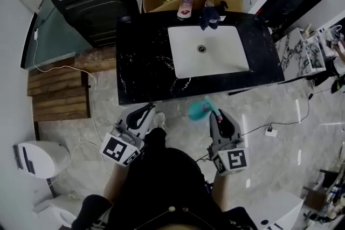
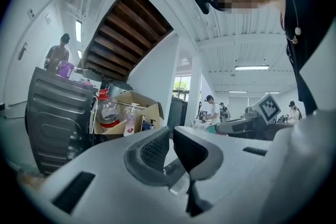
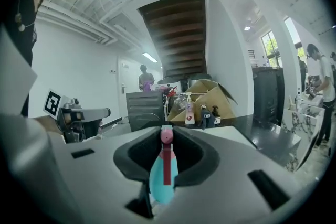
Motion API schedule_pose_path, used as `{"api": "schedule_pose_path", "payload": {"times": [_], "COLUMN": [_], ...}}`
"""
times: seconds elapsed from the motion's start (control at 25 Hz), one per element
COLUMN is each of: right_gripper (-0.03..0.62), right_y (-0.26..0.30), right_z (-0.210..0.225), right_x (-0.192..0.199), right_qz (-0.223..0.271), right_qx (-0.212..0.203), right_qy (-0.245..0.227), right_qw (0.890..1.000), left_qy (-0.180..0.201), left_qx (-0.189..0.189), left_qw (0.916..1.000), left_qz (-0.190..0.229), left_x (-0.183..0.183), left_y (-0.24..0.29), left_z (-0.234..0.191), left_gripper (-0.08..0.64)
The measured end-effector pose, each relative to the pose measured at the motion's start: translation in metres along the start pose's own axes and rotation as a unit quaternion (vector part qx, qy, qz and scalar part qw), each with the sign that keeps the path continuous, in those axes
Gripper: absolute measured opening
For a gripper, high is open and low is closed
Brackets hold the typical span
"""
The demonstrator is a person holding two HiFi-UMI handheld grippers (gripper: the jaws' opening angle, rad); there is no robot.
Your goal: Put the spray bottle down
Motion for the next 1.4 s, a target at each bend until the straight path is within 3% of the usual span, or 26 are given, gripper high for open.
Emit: {"api": "schedule_pose_path", "payload": {"times": [0.36,0.56,0.96,1.2,1.4], "right_gripper": [0.071,0.071,0.071,0.071,0.071], "right_y": [0.1,0.15,0.251,0.3,0.333], "right_z": [0.008,0.011,0.016,0.028,0.026], "right_x": [-0.02,-0.035,-0.051,-0.043,-0.039], "right_qz": [-0.007,0.013,0.062,0.069,0.07], "right_qx": [-0.027,-0.056,-0.127,-0.167,-0.188], "right_qy": [0.009,-0.016,-0.112,-0.079,-0.085], "right_qw": [1.0,0.998,0.984,0.98,0.976], "left_qy": [-0.01,-0.009,-0.035,-0.037,-0.046], "left_qx": [-0.005,0.004,-0.04,-0.057,-0.063], "left_qw": [0.9999,0.9999,0.9986,0.9977,0.9969], "left_qz": [-0.007,-0.013,-0.003,0.002,-0.008], "left_x": [-0.025,-0.031,-0.032,-0.036,-0.029], "left_y": [0.045,0.068,0.084,0.092,0.096], "left_z": [-0.084,-0.105,-0.127,-0.131,-0.13], "left_gripper": [0.028,0.028,0.028,0.028,0.028]}}
Point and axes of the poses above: the fingertips, and each gripper's own axes: y forward along the fingers, z to its right, x out of its underside, the point moved 9 cm from there along -y, backward along the fingers, and after that the axes turned 10 degrees about -y, right-handed, at the moved point
